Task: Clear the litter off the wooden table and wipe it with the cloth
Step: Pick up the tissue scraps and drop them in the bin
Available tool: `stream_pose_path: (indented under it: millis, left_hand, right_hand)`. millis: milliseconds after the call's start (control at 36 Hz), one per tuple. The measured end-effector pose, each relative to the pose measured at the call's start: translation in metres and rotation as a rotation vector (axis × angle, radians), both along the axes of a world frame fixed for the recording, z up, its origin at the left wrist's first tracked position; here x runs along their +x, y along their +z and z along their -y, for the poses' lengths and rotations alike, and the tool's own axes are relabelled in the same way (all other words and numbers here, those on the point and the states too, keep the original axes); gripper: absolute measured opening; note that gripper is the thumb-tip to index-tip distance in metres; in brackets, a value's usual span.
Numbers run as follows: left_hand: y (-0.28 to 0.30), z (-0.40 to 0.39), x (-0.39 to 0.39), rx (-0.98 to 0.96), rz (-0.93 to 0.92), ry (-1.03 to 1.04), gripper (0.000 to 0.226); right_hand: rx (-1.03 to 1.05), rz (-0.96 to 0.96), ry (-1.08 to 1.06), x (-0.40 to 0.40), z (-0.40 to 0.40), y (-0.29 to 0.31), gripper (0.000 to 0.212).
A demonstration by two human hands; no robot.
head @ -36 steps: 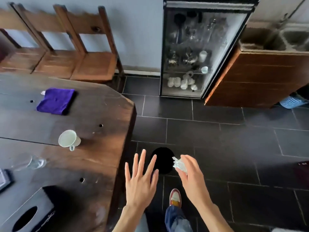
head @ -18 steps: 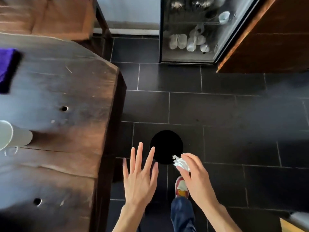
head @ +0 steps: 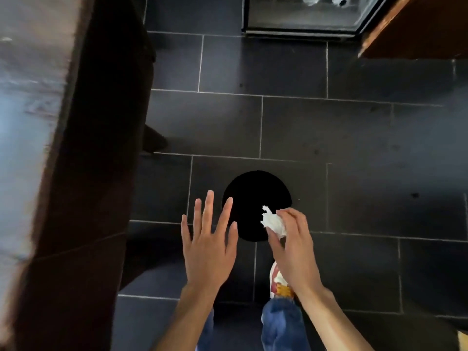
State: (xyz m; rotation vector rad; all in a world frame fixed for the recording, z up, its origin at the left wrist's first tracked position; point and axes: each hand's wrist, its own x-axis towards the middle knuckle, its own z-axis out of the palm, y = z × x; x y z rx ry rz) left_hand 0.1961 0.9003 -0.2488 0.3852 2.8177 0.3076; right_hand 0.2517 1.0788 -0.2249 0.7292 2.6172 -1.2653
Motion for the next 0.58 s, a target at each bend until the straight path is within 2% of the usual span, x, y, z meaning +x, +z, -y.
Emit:
stream_pose_path:
  millis: [333,417,583]
  left_hand:
    - [-0.09,-0.013,0.0,-0.029,0.01,-0.009,0.055]
    - [-0.104,-0.015,0.001,-0.022,0.007,-0.007,0.056]
    - [-0.118,-0.01,0.006,-0.04,0.02,0.021,0.055]
  right_hand:
    - [0.076,-0.002,-0.015,-0.013,0.0,-0.091,0.039]
    - [0.119,-0.022,-0.025,-0.015,0.002,-0.108,0.04]
    - [0.077,-0.012,-0.083,-0.023,0.004,-0.126,0.045]
